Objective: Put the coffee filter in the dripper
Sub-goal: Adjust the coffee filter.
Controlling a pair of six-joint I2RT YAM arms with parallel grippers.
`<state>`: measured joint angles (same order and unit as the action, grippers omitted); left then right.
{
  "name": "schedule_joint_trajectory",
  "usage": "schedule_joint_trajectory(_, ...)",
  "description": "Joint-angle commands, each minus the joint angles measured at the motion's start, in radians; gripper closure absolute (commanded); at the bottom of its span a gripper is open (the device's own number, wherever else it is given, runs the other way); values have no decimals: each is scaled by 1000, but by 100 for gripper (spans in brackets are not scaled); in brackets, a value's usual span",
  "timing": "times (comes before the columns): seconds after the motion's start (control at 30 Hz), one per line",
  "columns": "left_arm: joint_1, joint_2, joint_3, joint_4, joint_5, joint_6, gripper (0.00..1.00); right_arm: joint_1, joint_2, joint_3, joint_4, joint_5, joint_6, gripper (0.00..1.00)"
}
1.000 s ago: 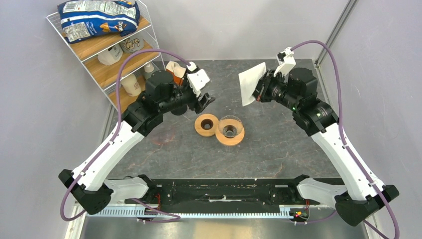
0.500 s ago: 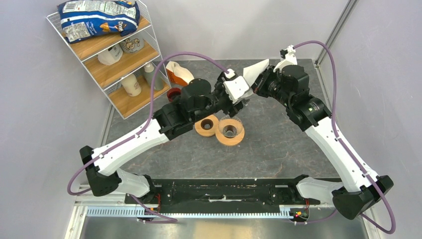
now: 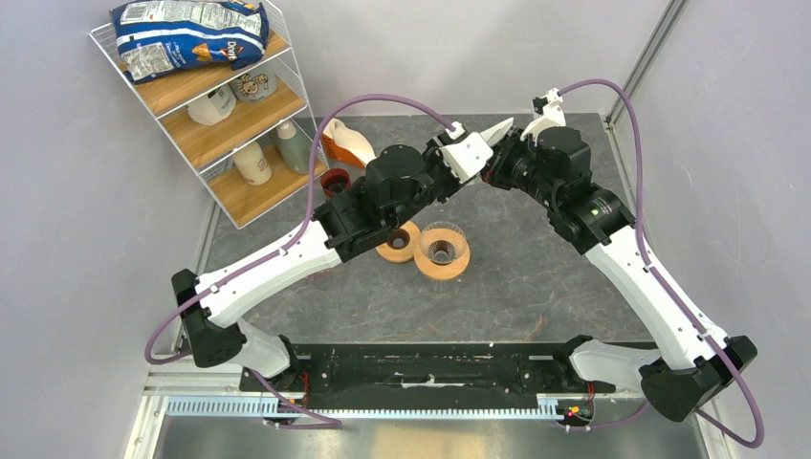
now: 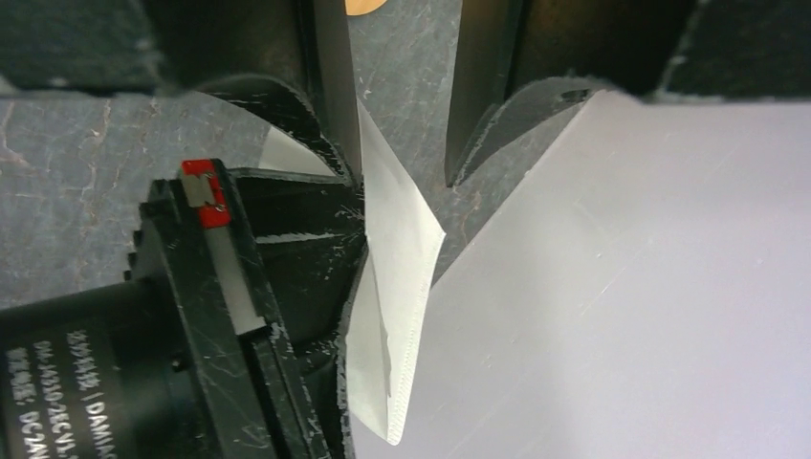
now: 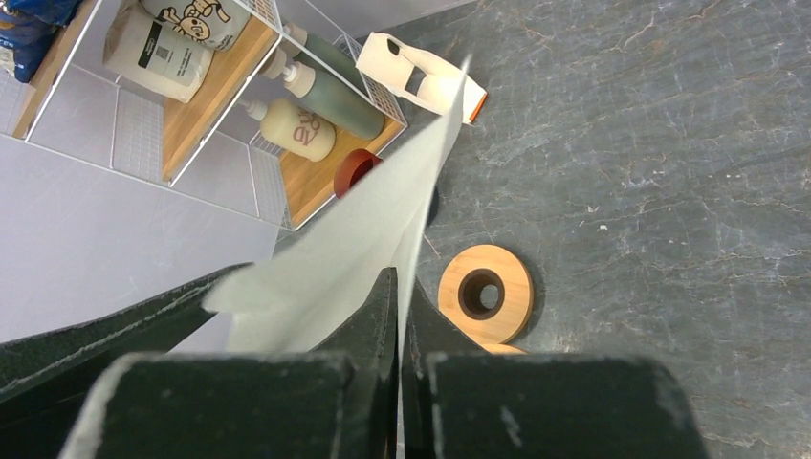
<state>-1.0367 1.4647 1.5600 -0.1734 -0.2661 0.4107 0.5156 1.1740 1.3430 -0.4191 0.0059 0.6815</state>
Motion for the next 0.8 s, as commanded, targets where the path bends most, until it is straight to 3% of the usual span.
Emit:
schedule_joint_trajectory(0.0,-7,16,48,61,-81,41,59,15,-20,4,44,42,-5,100)
schedule_joint_trajectory(0.2,-14,54,73,48,-113,31,52,66,-11,14,55,113,-65,100)
schedule_joint_trajectory(0.33,-15,77,92,50,-155,25,52,92,-12,18,50,172,-111,100)
schedule_joint_trajectory(0.47,-15,76,92,63,-187,28,62,96,-20,18,24,230,-127,100)
schedule_joint_trajectory(0.77,-12,70,97,68,-232,31,97,96,-42,-1,-2,279,-147,100)
